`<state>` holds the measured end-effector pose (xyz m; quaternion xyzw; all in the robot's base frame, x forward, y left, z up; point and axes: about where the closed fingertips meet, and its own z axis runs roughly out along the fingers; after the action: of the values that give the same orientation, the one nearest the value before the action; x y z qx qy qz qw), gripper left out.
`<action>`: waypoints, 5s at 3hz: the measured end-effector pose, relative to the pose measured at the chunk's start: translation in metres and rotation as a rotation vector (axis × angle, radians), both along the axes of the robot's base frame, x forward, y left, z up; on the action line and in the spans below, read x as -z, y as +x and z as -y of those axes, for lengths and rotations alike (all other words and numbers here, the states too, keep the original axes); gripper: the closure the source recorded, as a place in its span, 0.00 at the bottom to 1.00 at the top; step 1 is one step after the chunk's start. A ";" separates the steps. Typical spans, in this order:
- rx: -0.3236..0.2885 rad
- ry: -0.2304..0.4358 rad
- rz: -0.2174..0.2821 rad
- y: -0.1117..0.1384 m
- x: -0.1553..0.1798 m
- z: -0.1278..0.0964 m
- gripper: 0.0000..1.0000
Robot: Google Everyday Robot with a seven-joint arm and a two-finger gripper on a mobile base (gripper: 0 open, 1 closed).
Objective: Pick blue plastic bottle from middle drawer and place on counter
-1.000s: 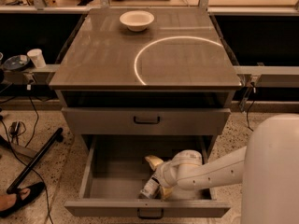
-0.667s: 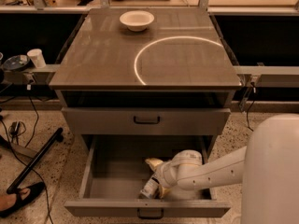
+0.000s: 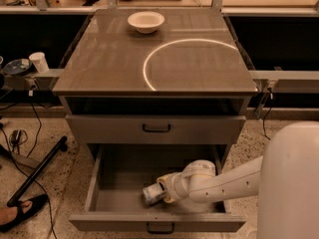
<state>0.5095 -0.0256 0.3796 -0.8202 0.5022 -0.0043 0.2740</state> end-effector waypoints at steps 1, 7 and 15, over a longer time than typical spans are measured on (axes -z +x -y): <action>0.000 0.000 0.000 0.000 0.000 0.000 0.86; -0.018 -0.055 0.055 0.017 -0.048 0.000 1.00; -0.089 -0.120 0.082 0.022 -0.134 -0.017 1.00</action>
Offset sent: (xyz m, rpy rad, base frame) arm 0.0000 0.0000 0.0000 0.0000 0.0000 0.0000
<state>0.5311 -0.0088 0.5136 -0.8557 0.4524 -0.0558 0.2447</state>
